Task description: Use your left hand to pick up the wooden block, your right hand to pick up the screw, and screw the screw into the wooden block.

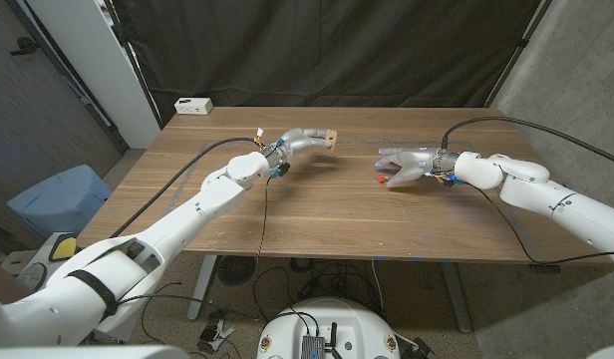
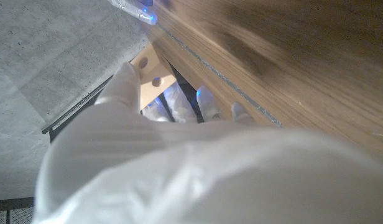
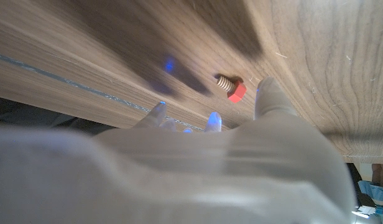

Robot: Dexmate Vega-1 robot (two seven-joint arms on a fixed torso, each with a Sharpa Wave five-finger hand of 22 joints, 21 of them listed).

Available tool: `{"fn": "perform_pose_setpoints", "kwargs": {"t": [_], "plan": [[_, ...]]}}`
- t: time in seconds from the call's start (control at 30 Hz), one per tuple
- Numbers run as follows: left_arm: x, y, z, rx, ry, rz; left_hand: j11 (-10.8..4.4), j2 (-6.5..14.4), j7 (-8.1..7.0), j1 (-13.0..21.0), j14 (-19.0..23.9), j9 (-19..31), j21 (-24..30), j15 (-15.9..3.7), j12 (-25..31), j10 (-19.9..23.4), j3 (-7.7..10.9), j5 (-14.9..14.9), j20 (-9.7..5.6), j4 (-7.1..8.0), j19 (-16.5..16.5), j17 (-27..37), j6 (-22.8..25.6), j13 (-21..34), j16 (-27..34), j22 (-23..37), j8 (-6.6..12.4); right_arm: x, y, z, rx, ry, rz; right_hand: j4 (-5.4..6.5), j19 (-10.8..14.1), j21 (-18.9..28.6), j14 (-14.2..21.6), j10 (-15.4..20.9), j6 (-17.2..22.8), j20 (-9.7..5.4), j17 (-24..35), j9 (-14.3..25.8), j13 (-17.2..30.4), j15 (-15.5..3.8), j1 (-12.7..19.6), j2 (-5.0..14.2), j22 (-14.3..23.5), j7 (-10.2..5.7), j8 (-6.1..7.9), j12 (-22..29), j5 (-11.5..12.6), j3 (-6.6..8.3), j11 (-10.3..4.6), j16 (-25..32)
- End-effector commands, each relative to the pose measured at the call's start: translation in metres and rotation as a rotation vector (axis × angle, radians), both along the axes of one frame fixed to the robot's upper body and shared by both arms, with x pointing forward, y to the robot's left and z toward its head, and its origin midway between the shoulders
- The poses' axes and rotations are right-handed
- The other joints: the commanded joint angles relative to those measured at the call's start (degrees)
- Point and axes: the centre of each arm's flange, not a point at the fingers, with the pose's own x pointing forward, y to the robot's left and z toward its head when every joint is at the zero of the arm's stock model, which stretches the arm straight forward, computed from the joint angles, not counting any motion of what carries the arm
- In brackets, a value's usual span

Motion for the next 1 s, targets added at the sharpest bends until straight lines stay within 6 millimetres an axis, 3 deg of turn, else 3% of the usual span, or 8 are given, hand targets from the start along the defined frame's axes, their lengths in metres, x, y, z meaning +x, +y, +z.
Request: {"fn": "perform_pose_setpoints", "kwargs": {"t": [0.03, 1.0], "plan": [[-0.0003, -0.0024, -0.0003, 0.003, 0.008, -0.006, 0.05, 0.70, 0.10, -0.06, -0.17, 0.10, 0.28, -1.74, 0.29, -0.18, -0.10, 0.36, 0.53, 0.05, -0.15, 0.09, 0.58, 0.03, 0.28, 0.05, 0.49, 0.0019, 0.0034, -0.0041, -0.001, -0.012, 0.012, 0.04, 0.85, 0.12, 0.38, 0.50, 1.57, -0.05, 0.32, 0.35, 0.24, -0.20, 0.52, -0.15, 0.23, 0.01, 0.68, 0.44, 0.34, 0.41, -0.12, 0.30], [0.0042, -0.0025, -0.0018, 0.011, 0.026, -0.017, 0.05, 1.27, 0.11, 0.12, -0.08, 0.12, 0.29, -1.65, 0.40, -0.29, -0.23, 0.56, 0.56, -0.01, 0.00, 0.05, 0.93, 0.03, 0.33, 0.06, 0.53, 0.0118, 0.0073, -0.0047, -0.009, -0.008, 0.011, 0.05, 2.69, 0.26, 1.82, 2.51, 7.20, -0.36, 0.32, 1.07, 0.26, -0.86, 2.35, 0.52, 0.25, -0.04, 3.03, 0.76, 1.08, 1.09, -0.51, 0.40]]}}
